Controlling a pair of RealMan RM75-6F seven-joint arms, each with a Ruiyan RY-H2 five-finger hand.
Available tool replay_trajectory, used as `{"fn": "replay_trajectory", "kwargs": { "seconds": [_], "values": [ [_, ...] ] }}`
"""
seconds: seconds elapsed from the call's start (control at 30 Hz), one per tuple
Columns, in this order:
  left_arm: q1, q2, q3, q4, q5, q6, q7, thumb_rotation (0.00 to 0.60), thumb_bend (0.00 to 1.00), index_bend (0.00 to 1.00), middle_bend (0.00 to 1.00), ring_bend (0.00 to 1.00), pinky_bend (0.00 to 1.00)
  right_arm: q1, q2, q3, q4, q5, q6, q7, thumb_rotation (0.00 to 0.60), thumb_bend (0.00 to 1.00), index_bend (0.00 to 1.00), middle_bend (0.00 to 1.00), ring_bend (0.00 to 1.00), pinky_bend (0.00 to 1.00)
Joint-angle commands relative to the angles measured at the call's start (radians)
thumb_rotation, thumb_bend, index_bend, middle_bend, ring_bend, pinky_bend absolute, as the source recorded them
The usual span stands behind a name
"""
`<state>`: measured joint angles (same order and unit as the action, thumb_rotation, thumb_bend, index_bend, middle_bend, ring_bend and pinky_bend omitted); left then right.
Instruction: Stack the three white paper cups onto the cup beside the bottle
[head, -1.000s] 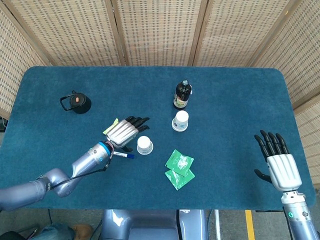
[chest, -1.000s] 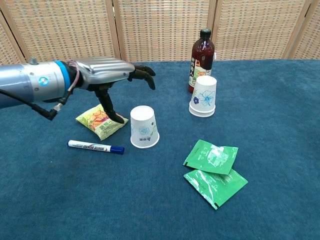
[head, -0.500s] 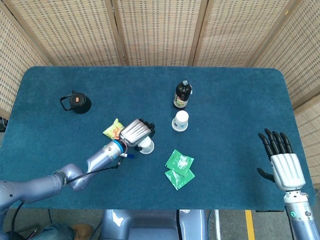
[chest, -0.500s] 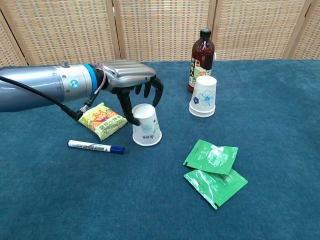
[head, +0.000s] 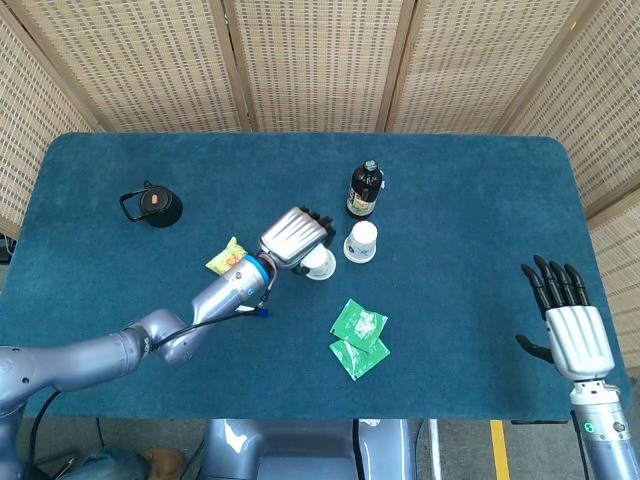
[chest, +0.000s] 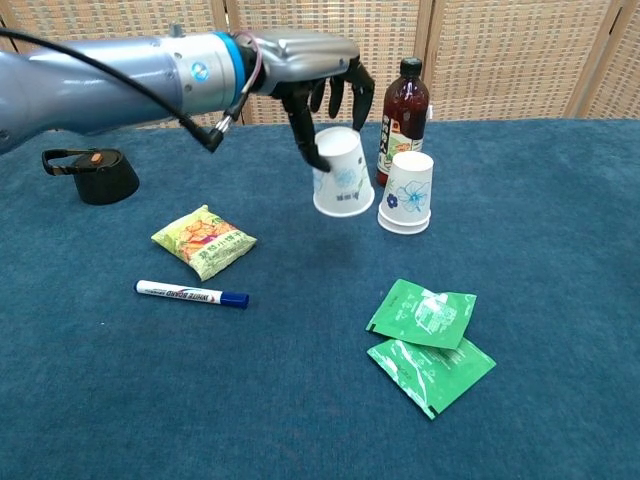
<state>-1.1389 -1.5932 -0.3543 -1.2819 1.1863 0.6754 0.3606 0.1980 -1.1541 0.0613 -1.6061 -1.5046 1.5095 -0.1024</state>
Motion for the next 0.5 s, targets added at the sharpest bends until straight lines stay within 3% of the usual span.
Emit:
{"fn": "replay_trajectory", "kwargs": {
  "seconds": [0.03, 0.27, 0.5],
  "values": [
    [-0.083, -0.038, -0.062, 0.056, -0.109, -0.015, 0.054, 0.6, 0.01, 0.55, 0.36, 0.4, 0.4, -0.002, 0.003, 0.005, 0.0, 0.005, -0.004, 0.005, 0.6, 0.0, 0.0, 0.0, 0.0, 0.0],
    [-0.214, -0.127, -0.088, 0.211, -0.267, -0.041, 0.136, 0.6, 0.02, 0.55, 0.36, 0.4, 0.4, -0.004, 0.005, 0.02, 0.012, 0.029, -0.025, 0.024, 0.6, 0.0, 0.0, 0.0, 0.0, 0.0],
    [-0.277, -0.157, -0.083, 0.286, -0.356, -0.061, 0.177, 0.6, 0.02, 0.55, 0.36, 0.4, 0.4, -0.007, 0.008, 0.03, 0.018, 0.041, -0.029, 0.031, 0.6, 0.0, 0.0, 0.0, 0.0, 0.0]
  ]
}}
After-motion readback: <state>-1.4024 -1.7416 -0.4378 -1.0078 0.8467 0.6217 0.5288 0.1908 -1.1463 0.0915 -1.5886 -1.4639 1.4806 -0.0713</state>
